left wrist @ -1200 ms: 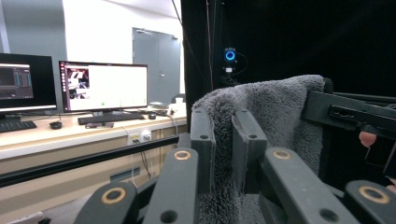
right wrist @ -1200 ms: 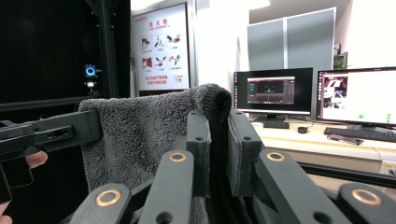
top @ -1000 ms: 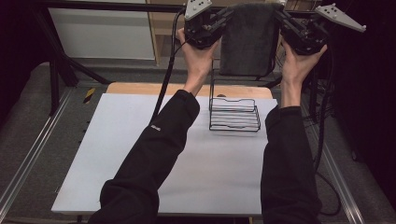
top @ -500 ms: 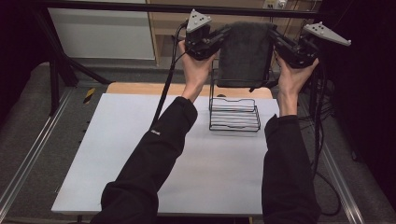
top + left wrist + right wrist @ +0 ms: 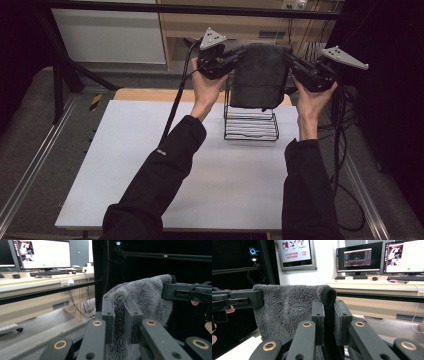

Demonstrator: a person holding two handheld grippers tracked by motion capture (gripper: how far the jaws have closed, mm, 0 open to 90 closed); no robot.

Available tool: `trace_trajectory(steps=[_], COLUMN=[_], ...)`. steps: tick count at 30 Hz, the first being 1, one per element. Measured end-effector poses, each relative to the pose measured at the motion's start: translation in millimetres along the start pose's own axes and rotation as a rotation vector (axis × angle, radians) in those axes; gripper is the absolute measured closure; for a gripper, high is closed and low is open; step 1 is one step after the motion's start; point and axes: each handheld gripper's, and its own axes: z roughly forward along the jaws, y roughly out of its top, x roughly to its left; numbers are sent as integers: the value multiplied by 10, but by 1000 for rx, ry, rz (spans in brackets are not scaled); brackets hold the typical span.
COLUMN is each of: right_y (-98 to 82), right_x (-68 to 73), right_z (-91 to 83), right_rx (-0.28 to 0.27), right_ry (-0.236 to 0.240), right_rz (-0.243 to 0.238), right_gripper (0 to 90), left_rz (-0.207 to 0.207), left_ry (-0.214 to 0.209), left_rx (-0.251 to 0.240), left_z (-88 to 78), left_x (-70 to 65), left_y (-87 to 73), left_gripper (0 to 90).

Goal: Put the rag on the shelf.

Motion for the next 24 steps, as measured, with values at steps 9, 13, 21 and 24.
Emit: trace_trajectory(steps=[9,13,21,24], right_y=[-56,-75,-129,-153], right_x=[26,52,66,69], right_z=[-117,-161,-198,-223], right_rx=[15,23,39,44], right_ry=[11,15,16,18], right_rz=[-20,-37,-51,-54], right_gripper=[808,808,807,806], left_rz=[12,13,14,19], left_ry=[-30,-38,-45,-48], left_rx=[12,22,42,43], left_z=[-100,-142,-177,-198], left_x=[-62,-86,-140,-175], left_y=[-60,-89,-139,-160], left_gripper=[796,796,796,796])
